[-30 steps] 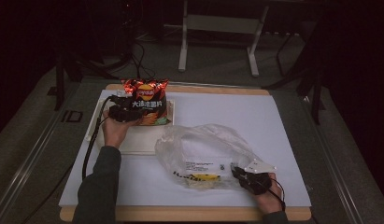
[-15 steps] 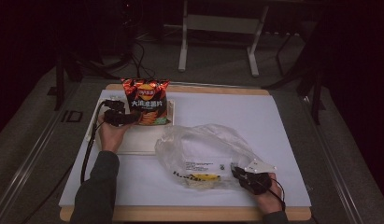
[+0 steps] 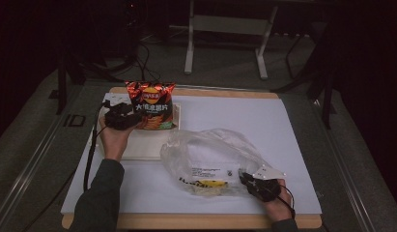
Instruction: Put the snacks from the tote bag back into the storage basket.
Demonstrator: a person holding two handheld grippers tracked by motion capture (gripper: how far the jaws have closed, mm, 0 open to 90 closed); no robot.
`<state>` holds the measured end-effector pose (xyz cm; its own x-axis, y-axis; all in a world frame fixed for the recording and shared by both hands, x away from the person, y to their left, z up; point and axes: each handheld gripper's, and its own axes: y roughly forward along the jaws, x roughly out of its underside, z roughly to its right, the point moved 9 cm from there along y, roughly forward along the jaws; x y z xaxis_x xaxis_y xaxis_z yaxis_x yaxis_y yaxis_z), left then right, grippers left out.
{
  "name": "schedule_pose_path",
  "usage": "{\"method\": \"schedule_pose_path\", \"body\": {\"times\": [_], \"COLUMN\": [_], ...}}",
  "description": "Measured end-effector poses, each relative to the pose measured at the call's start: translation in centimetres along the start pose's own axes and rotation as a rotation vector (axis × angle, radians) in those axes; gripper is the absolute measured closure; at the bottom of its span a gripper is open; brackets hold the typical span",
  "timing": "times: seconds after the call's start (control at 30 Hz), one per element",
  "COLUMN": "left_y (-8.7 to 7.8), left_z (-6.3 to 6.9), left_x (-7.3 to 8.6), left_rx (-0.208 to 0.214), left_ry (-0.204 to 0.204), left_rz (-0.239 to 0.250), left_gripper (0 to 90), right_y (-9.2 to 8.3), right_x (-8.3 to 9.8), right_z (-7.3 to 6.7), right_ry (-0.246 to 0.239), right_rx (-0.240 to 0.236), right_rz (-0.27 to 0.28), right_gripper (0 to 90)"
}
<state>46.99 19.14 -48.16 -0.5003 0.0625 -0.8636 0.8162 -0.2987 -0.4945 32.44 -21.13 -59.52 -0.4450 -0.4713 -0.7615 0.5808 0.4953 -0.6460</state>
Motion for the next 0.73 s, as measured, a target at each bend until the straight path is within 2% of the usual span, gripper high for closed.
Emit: {"method": "schedule_pose_path", "body": {"times": [0.07,0.17,0.3,0.37,0.47,0.73], "left_y": [-0.2,-0.8,-1.3,-1.6,-1.7,-1.5], "left_z": [0.3,1.1,1.7,2.1,2.5,3.6], "left_x": [-0.1,-0.1,-0.1,0.0,0.2,0.8], "left_rx": [0.013,0.055,0.068,0.073,0.100,0.117], "left_ry": [0.002,0.010,0.026,0.051,0.047,0.085], "left_rz": [0.006,0.020,0.022,0.022,0.017,-0.007], "left_gripper": [46.4,47.6,47.8,48.4,48.4,48.3], "right_y": [-0.1,-0.2,-0.4,-0.6,-0.9,-1.4], "right_x": [0.0,-0.2,-0.7,-0.9,-1.2,-1.5], "right_z": [0.0,-0.2,-0.5,-0.6,-0.6,-0.4], "right_ry": [0.001,0.002,-0.009,-0.009,-0.004,0.007], "right_rx": [-0.004,-0.009,-0.014,-0.018,-0.025,-0.027], "right_rz": [0.004,0.012,0.030,0.039,0.056,0.077], "right_gripper": [76.1,76.2,76.2,76.2,76.2,75.7]}}
